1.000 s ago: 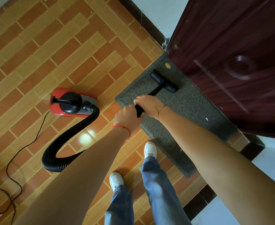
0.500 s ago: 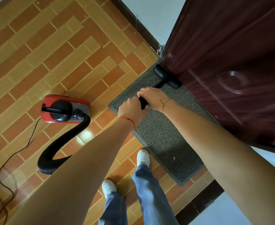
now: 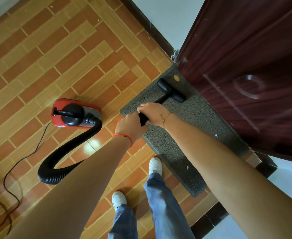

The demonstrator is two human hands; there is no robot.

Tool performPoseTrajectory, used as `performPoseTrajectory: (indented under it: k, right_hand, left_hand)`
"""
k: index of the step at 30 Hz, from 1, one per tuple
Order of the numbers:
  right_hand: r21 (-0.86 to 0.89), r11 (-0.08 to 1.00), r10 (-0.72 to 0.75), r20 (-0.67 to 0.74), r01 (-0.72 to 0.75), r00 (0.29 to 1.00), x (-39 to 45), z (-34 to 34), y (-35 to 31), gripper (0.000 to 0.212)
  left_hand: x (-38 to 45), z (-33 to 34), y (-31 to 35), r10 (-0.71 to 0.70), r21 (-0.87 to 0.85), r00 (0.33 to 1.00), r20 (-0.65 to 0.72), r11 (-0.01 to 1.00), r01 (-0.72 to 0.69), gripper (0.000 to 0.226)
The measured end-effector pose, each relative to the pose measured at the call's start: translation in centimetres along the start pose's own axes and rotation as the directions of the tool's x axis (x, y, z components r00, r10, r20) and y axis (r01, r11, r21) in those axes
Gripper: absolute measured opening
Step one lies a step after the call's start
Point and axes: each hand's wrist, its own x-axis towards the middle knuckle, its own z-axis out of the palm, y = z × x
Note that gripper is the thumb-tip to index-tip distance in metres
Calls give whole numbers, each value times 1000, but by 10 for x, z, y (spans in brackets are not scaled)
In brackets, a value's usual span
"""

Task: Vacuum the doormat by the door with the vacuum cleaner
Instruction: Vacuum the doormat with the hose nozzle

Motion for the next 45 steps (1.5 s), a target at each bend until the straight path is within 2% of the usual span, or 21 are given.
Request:
performPoseTrajectory:
  k: [9, 18, 26, 35, 45]
  right_hand:
    - [12, 999, -32, -7, 32, 999, -4, 42, -96, 18]
    - [36, 999, -3, 7, 3, 1000, -35, 101, -187, 16]
    - [46, 997, 58, -6, -57, 998, -63, 134, -244, 12]
    - [88, 981, 175, -2, -175, 984, -96, 153, -267, 18]
    - [181, 935, 308, 10, -304, 951, -149, 160, -238, 15]
  left_hand:
    - [-68, 24, -79, -16, 22, 1000, 2, 1000, 16, 17]
    - [-139, 71, -148, 61, 93, 998, 35, 994, -64, 17]
    - [-191, 93, -181, 126, 187, 991, 54, 973, -134, 16]
    - [-213, 111, -184, 208, 271, 974, 89, 936, -225, 20]
    - [-215, 130, -133, 288, 311, 944, 161, 893, -326, 23]
